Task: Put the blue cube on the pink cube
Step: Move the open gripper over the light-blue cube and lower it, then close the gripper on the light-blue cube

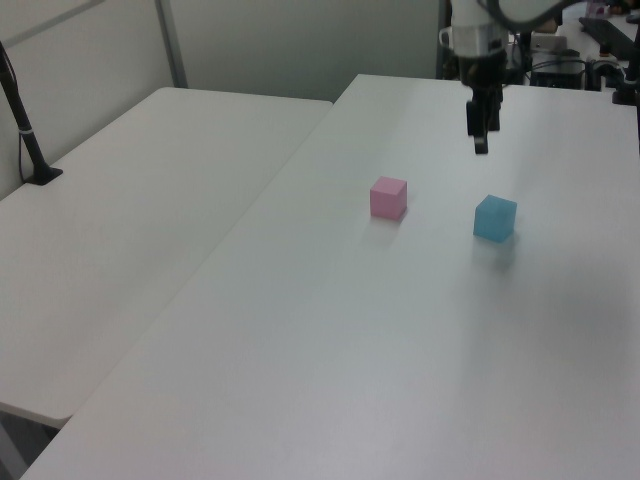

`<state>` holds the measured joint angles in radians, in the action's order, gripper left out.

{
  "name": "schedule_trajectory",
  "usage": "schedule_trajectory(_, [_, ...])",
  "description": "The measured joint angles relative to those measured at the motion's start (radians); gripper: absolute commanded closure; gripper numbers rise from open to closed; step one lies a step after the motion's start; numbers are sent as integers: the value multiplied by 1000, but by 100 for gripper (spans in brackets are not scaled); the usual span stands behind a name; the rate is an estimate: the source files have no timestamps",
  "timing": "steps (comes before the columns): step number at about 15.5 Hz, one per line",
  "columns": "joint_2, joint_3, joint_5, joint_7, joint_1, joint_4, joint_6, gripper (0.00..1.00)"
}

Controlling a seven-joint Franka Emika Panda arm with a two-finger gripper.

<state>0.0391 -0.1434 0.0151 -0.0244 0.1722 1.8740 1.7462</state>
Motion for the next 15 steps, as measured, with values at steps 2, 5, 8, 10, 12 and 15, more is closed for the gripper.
schedule_trajectory(2, [13, 4, 10, -2, 7, 65, 57, 0])
schedule_trajectory(5, [42, 4, 50, -2, 7, 129, 128, 0])
schedule_trajectory(8, [82, 4, 87, -2, 7, 173, 200, 0])
schedule_trajectory(10, [108, 4, 114, -2, 7, 196, 237, 0])
schedule_trajectory(12, [126, 4, 125, -2, 7, 208, 252, 1])
schedule_trajectory(15, [134, 4, 126, -2, 7, 208, 255, 70])
